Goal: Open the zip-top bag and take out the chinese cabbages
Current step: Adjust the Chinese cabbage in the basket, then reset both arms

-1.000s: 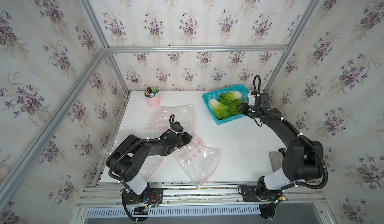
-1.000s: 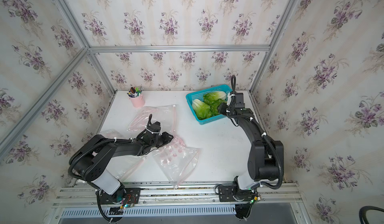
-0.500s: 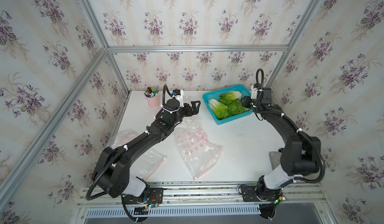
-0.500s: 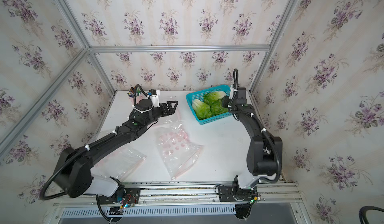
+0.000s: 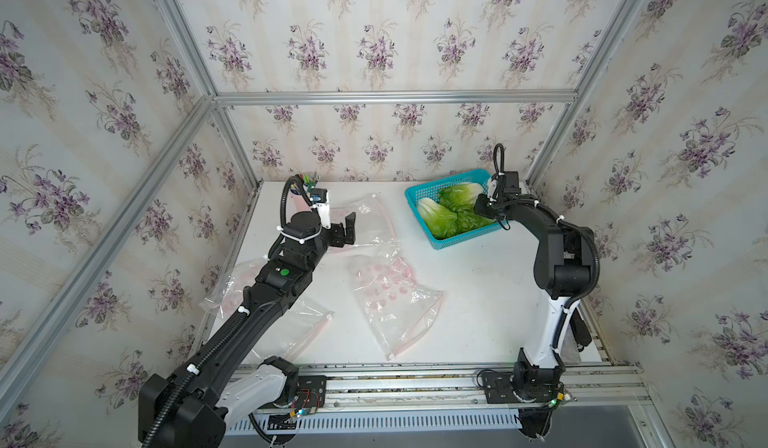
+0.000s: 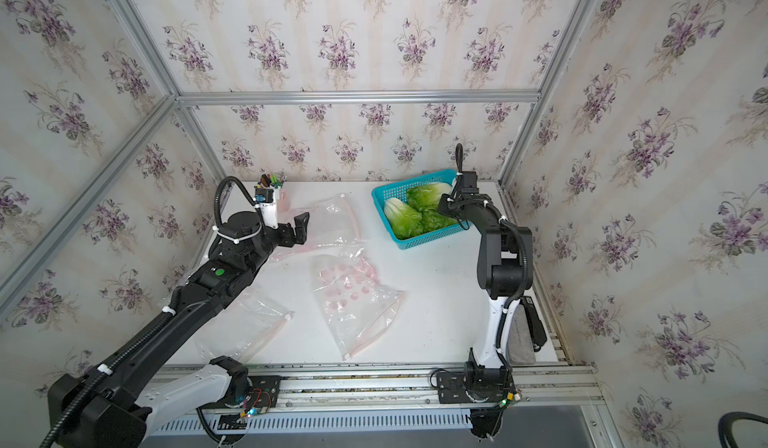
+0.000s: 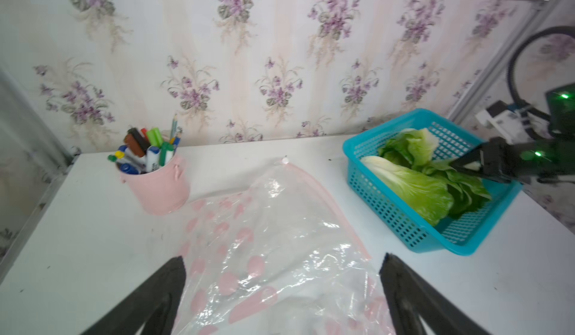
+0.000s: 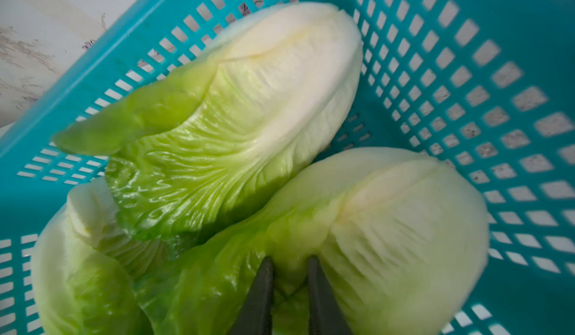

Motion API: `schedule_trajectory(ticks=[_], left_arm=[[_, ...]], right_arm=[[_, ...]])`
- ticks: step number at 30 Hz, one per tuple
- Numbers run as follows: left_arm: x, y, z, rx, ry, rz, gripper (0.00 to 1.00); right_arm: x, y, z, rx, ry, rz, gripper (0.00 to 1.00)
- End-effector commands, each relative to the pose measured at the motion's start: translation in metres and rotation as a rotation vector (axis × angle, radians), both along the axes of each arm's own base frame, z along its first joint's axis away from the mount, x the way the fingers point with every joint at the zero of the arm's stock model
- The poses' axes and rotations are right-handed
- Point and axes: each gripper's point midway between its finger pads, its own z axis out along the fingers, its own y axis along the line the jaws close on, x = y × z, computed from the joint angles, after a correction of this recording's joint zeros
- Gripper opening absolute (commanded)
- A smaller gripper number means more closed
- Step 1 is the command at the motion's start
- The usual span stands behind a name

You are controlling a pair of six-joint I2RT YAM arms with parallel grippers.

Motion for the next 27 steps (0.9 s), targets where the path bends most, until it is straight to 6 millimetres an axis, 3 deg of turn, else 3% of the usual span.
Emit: schedule_trajectory(ticks=[1,4,9,12,14,16,17,19,20,21,23,27], left_arm=[[0.011,0.019,-0.011,-0.156,0.052,0.03,1.0],[0.019,0.03,-0.017,-0.228,0.078,0.009,0.99],[0.023,0.036,0.002,-0.157,-0.059,-0.027,1.0],[0.022,0.044,0.016,-0.129,-0.152,-0.012,1.0],[0.022,0.053,0.02,-0.126,-0.209,0.021,1.0],[0.022,0.063,0.015,-0.126,-0.246,0.068,0.99],[0.022,0.07,0.012,-0.129,-0.264,0.105,1.0],[0.022,0.082,-0.001,-0.136,-0.271,0.161,1.0],[0.022,0.086,-0.01,-0.134,-0.262,0.18,0.99],[0.022,0.089,-0.019,-0.124,-0.249,0.189,1.0],[0.021,0.095,-0.04,-0.095,-0.232,0.212,1.0],[0.023,0.111,-0.071,-0.047,-0.218,0.283,0.99]], right_arm=[[-0.024,-0.01,-0.029,-0.05,0.109,-0.018,0.18],[-0.024,-0.007,0.003,-0.049,0.004,0.004,0.2],[-0.038,-0.001,0.125,-0.045,-0.363,0.038,0.4],[-0.07,-0.004,0.18,-0.102,-0.61,0.049,0.5],[-0.104,-0.005,0.197,-0.158,-0.797,0.065,0.56],[-0.139,-0.003,0.2,-0.218,-0.979,0.091,0.63],[-0.16,-0.002,0.196,-0.24,-1.069,0.099,0.71],[-0.187,-0.004,0.187,-0.256,-1.166,0.076,0.73],[-0.191,-0.004,0.175,-0.257,-1.147,0.081,0.77],[-0.19,-0.004,0.163,-0.254,-1.106,0.087,0.99],[-0.185,-0.002,0.139,-0.249,-1.026,0.104,1.0],[-0.181,-0.011,0.114,-0.266,-0.99,0.053,1.0]])
